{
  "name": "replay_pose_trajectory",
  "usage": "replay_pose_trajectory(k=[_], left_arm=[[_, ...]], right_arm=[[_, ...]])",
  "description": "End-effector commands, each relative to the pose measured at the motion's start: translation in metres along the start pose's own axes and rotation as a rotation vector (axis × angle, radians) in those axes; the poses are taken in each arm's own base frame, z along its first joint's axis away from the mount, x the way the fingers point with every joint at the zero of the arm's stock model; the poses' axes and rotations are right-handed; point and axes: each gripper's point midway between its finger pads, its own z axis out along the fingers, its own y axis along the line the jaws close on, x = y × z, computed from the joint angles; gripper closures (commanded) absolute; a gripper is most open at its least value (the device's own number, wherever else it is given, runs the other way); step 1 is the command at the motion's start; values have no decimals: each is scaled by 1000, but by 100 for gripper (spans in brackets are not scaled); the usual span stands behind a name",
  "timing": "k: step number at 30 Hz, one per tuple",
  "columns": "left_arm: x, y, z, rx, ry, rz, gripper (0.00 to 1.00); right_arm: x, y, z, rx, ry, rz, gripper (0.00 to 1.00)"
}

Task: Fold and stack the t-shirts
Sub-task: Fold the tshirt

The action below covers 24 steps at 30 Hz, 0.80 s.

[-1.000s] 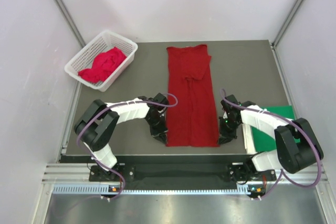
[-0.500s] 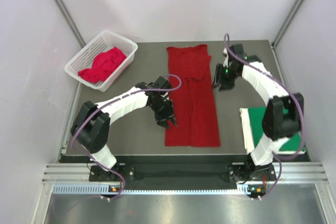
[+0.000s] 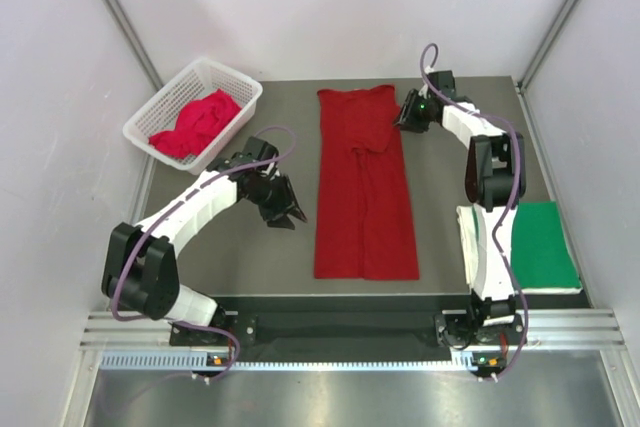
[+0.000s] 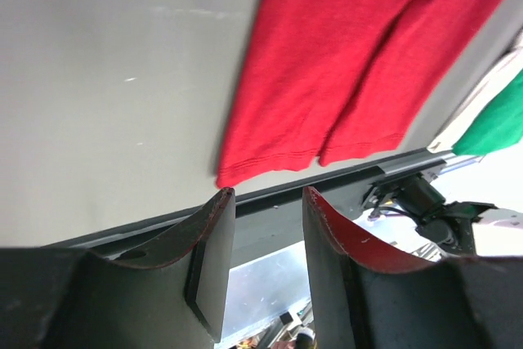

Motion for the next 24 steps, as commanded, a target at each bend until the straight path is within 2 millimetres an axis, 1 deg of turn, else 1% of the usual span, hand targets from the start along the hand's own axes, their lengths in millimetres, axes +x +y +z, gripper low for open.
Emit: replay_pose_trajectory(k=[1,2,3,5,6,8,9,13,15,17,19,21,22,24], left_arm=[[5,16,-4,-25,7,14,57],[7,18,-3,-31,9,13,57],[7,21,-2,-38,13,13,57],[7,23,0,-41,22,8,57],[7,23,0,-40,26,12,57],[5,23,3,-41,32,11,57],[4,21,3,-35,34,12,57],[0,18,1,-29,18,11,57],[0,20,0,-32,17,7,57],[1,22,2,-38,22,2,57],[1,23,4,-40,30,0,57],[1,23,6,-33,32,-2,58],[0,23,6,-31,33,-7,58],[1,22,7,-25,33,-11,58]], right_arm=[[-53,17,8,-76,-185,3,64],[-57,16,10,-79,-194,24,64],[-57,10,17,-79,-199,37,64],[-59,10,21,-93,-203,55,64],[-58,9,26,-103,-204,55,63],[-62,9,29,-105,-214,53,63],[-60,4,34,-96,-212,60,63],[-64,-4,41,-98,-233,97,65],[-67,-3,42,-105,-242,96,66],[-69,-3,40,-105,-256,91,71],[-77,0,35,-104,-286,79,76],[-81,1,32,-102,-298,68,80],[-85,2,30,-102,-309,61,81],[-87,3,28,-96,-312,56,80]])
